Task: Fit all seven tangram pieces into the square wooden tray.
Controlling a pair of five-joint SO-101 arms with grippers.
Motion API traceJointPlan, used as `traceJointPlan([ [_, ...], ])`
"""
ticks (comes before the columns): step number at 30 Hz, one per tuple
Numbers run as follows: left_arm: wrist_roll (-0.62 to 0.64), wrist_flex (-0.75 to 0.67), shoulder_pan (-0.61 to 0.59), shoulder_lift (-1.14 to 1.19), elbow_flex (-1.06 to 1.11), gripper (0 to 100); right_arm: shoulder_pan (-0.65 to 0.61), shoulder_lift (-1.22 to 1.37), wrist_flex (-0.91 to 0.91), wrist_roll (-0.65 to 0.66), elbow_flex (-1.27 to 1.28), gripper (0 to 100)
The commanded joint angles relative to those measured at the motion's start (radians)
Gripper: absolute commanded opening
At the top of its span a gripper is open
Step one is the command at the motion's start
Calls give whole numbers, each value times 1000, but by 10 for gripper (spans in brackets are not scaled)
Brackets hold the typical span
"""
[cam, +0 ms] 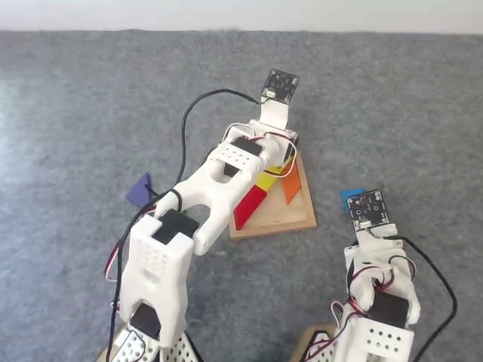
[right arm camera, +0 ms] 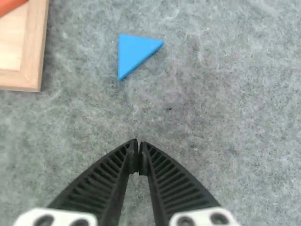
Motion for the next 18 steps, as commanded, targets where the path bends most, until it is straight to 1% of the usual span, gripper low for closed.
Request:
traceJointPlan([
  [1, -15, 40, -26, -18, -48, 126, -10, -8, 4, 14, 18, 9],
  [7, -15, 46, -92, -15, -50, 126, -10, -7, 4, 14, 18, 9],
  [9, -38, 48, -107, -17, -45, 126, -10, -7, 4, 14, 18, 9],
  [14, -100, 100, -103, -14, -44, 126, -10, -7, 4, 14, 18, 9],
  [18, -117, 110, -101, -15, -44, 126, -10, -7, 4, 14, 18, 9],
])
